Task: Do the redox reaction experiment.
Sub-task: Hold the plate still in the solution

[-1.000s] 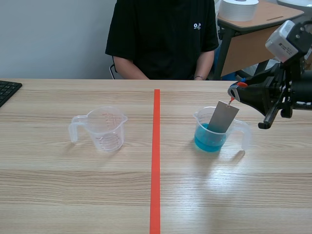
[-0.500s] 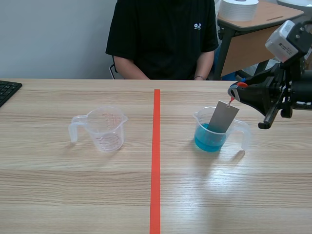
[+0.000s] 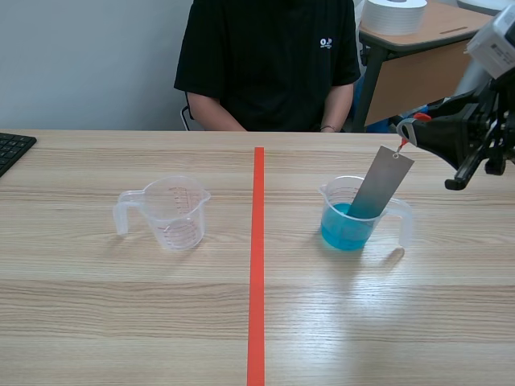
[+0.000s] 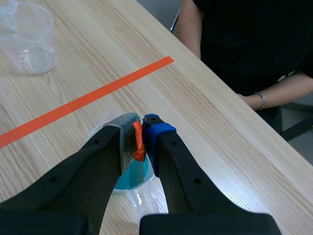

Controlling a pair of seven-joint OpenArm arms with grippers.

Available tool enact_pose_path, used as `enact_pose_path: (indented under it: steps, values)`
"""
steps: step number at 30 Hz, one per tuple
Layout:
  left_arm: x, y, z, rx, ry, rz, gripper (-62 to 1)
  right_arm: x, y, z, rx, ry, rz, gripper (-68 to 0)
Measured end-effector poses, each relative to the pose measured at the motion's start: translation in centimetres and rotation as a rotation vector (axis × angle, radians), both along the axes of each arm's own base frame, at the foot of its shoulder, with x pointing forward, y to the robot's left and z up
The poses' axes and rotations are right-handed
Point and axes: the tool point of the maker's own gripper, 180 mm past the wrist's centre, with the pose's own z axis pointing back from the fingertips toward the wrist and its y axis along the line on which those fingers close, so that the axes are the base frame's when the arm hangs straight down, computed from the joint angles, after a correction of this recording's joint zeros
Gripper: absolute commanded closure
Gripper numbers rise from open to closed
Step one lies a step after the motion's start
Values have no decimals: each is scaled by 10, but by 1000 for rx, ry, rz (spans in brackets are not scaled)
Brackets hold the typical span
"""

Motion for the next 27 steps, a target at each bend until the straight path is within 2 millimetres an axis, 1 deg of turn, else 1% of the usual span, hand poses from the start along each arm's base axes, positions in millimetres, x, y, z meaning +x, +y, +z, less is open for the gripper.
enact_pose_path:
  steps: [3,6,16,21,27]
  values:
    - [0,0,0,0,0,0,-47,2,-4,4,1,-13,-13,-15]
    - [0,0,0,0,0,0,-47,3,-3,7,2,-19,-11,-15]
    - [0,0,0,0,0,0,-47,-2,17,29,7,-81,49,-15]
    - [0,0,0,0,0,0,-47,-3,20,29,-10,-72,54,-15]
    - [0,0,0,0,0,0,-47,-6,27,35,-2,-69,68,-15]
